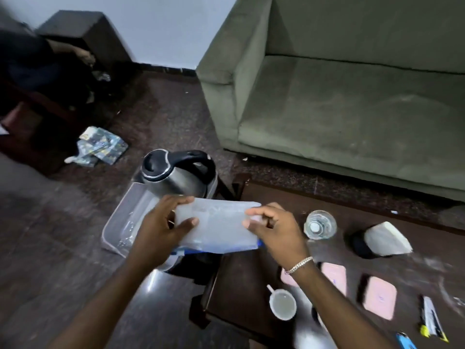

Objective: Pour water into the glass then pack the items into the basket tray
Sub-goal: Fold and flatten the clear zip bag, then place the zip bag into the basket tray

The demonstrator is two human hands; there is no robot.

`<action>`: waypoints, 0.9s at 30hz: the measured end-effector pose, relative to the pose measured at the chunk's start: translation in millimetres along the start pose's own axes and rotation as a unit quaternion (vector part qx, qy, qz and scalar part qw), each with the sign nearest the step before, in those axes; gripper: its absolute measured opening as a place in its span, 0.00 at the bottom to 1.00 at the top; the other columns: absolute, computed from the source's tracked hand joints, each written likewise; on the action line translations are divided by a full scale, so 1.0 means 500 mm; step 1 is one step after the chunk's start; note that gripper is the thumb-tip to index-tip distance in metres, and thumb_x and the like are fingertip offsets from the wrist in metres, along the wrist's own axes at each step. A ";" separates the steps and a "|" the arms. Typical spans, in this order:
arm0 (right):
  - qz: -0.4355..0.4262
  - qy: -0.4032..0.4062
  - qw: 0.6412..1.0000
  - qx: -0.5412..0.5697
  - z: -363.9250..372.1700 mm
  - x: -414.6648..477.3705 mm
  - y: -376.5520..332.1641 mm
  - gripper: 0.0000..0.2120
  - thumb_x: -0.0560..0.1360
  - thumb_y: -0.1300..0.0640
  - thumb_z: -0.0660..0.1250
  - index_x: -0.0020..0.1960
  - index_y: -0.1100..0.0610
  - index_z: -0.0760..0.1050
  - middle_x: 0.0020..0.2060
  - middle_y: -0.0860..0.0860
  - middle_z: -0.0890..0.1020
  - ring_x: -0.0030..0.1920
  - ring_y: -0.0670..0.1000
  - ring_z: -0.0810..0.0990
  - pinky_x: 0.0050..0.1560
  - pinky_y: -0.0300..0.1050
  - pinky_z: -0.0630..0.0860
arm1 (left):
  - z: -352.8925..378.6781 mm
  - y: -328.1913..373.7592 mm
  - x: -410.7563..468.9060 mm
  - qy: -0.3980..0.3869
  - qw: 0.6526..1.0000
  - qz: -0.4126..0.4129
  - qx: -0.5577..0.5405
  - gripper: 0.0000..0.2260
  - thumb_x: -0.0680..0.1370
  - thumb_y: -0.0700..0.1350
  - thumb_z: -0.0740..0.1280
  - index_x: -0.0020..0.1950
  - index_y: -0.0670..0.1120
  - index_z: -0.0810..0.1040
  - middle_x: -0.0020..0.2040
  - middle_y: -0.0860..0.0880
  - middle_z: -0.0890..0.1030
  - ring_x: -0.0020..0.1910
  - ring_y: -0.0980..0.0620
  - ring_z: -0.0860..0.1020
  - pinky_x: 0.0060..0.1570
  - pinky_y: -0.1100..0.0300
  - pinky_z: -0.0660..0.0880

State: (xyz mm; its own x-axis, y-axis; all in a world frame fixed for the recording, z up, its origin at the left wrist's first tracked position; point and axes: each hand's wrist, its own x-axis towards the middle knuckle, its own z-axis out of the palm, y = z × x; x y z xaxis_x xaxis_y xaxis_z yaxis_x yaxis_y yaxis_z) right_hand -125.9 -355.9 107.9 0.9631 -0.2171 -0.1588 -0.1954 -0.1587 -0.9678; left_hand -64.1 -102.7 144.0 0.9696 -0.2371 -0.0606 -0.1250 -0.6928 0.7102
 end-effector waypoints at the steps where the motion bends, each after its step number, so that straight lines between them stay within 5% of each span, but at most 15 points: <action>1: 0.002 -0.021 1.000 -0.014 0.041 0.007 0.003 0.09 0.70 0.63 0.78 0.49 0.57 0.86 0.38 0.50 0.76 0.35 0.47 0.75 0.41 0.39 0.72 | -0.031 -0.031 0.004 -0.025 1.000 -0.010 0.015 0.20 0.74 0.39 0.78 0.64 0.52 0.81 0.60 0.63 0.79 0.49 0.63 0.78 0.46 0.69 0.74; 5: -0.003 -0.090 0.988 -0.122 0.222 0.029 0.016 0.08 0.72 0.63 0.73 0.50 0.60 0.85 0.44 0.54 0.80 0.43 0.51 0.80 0.48 0.43 0.74 | -0.113 -0.156 0.021 -0.058 0.994 -0.049 0.082 0.25 0.71 0.29 0.75 0.65 0.46 0.80 0.65 0.52 0.78 0.55 0.52 0.79 0.51 0.61 0.74; 8: -0.031 -0.126 0.969 -0.212 0.341 0.033 0.034 0.08 0.74 0.65 0.67 0.51 0.64 0.81 0.51 0.60 0.80 0.54 0.59 0.78 0.56 0.49 0.72 | -0.125 -0.241 0.038 -0.044 0.987 -0.071 0.137 0.19 0.70 0.26 0.71 0.56 0.43 0.84 0.61 0.48 0.80 0.50 0.42 0.81 0.53 0.52 0.76; 11: -0.062 -0.154 0.920 -0.355 0.425 0.027 0.049 0.07 0.73 0.66 0.66 0.50 0.62 0.78 0.53 0.60 0.79 0.57 0.62 0.76 0.55 0.54 0.70 | -0.116 -0.315 0.060 -0.048 0.975 -0.098 0.194 0.13 0.71 0.27 0.70 0.48 0.42 0.85 0.55 0.45 0.82 0.48 0.39 0.82 0.51 0.55 0.73; 14: -0.069 -0.127 0.876 -0.461 0.468 0.025 0.062 0.09 0.74 0.65 0.64 0.49 0.57 0.81 0.47 0.55 0.81 0.58 0.62 0.70 0.56 0.60 0.64 | -0.091 -0.365 0.074 -0.098 0.958 -0.105 0.246 0.13 0.73 0.31 0.72 0.56 0.39 0.85 0.60 0.43 0.82 0.58 0.39 0.81 0.58 0.55 0.73; 19: -0.077 -0.116 0.851 -0.506 0.501 0.032 0.075 0.12 0.75 0.63 0.61 0.49 0.55 0.83 0.45 0.52 0.82 0.57 0.60 0.67 0.56 0.60 0.61 | -0.050 -0.417 0.081 -0.193 0.923 -0.097 0.320 0.27 0.76 0.49 0.76 0.73 0.43 0.75 0.75 0.44 0.73 0.72 0.38 0.71 0.74 0.51 0.62; 23: -0.053 -0.163 0.823 -0.542 0.520 0.044 0.078 0.13 0.77 0.57 0.60 0.53 0.51 0.83 0.53 0.53 0.79 0.59 0.59 0.64 0.59 0.60 0.58 | -0.030 -0.432 0.075 -0.210 0.882 -0.106 0.408 0.32 0.72 0.61 0.75 0.74 0.55 0.72 0.78 0.50 0.65 0.74 0.39 0.61 0.71 0.39 0.66; 27: -0.045 -0.160 0.807 -0.566 0.536 0.053 0.080 0.15 0.79 0.55 0.58 0.57 0.50 0.82 0.57 0.55 0.74 0.59 0.59 0.63 0.58 0.59 0.56 | -0.023 -0.420 0.085 -0.217 0.878 -0.120 0.410 0.33 0.68 0.60 0.78 0.70 0.55 0.72 0.68 0.46 0.64 0.67 0.39 0.64 0.61 0.38 0.73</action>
State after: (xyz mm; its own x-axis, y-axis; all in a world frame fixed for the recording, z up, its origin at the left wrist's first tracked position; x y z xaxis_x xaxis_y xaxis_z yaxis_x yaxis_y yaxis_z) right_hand -58.6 -109.9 12.8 0.9458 0.0766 -0.3157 0.0096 -0.9780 -0.2086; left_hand 5.7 40.7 0.5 0.8395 -0.1306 -0.5274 -0.2099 -0.9733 -0.0931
